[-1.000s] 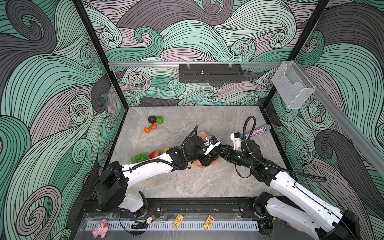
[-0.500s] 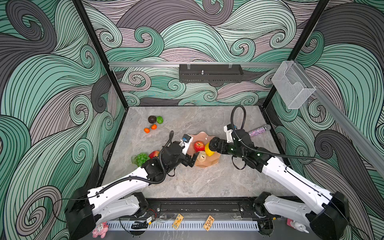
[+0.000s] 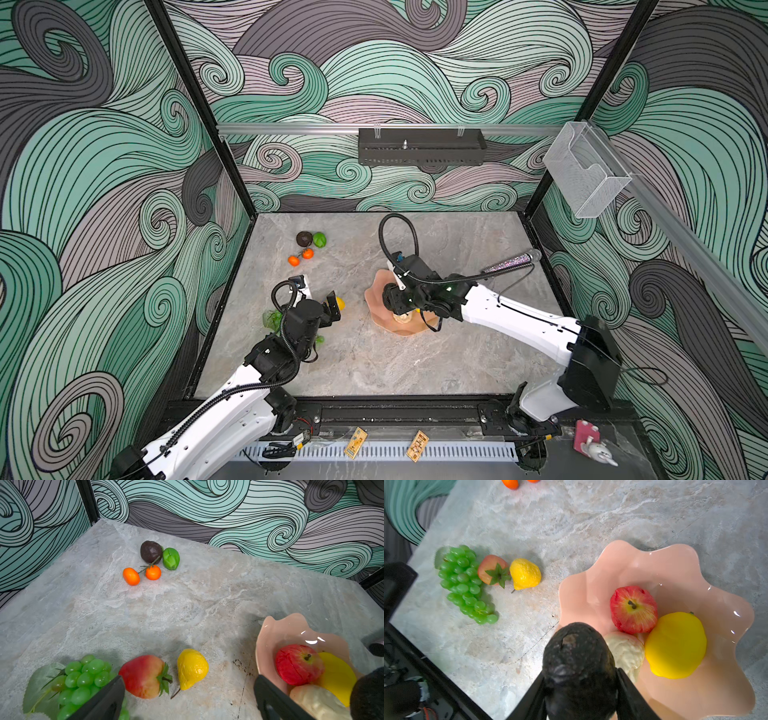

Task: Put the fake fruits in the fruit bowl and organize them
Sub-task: 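Lower the dark avocado into the bowl with the right gripper while left withdraws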

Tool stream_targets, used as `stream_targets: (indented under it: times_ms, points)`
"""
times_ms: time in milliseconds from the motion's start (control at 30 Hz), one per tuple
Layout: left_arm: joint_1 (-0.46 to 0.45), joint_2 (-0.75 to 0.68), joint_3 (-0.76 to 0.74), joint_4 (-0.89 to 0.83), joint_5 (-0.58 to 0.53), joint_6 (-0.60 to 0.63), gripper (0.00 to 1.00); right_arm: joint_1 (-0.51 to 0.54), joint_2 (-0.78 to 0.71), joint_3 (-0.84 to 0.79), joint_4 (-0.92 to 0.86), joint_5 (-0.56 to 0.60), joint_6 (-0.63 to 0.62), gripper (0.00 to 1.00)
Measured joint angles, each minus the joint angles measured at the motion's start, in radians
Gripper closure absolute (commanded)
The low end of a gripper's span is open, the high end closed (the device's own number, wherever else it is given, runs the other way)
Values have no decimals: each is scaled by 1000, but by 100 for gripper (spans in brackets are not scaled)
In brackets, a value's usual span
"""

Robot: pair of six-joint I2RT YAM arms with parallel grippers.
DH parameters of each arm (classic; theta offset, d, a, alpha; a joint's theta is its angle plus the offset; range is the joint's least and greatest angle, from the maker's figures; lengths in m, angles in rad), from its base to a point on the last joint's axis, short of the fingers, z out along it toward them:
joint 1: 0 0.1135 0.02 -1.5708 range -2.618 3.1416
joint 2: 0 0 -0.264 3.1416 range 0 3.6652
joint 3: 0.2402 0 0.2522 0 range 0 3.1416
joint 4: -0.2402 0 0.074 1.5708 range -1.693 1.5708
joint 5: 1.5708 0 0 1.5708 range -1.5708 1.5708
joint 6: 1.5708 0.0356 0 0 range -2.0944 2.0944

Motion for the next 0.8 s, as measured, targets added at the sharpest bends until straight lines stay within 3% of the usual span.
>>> stream_targets:
  times_ms: [433, 800]
  points:
    - [7, -58, -68, 25, 4, -13, 1, 53, 265, 151, -68, 142, -74, 51]
    - [8, -88, -93, 39, 5, -13, 1, 54, 348, 212, -86, 203, -106, 50]
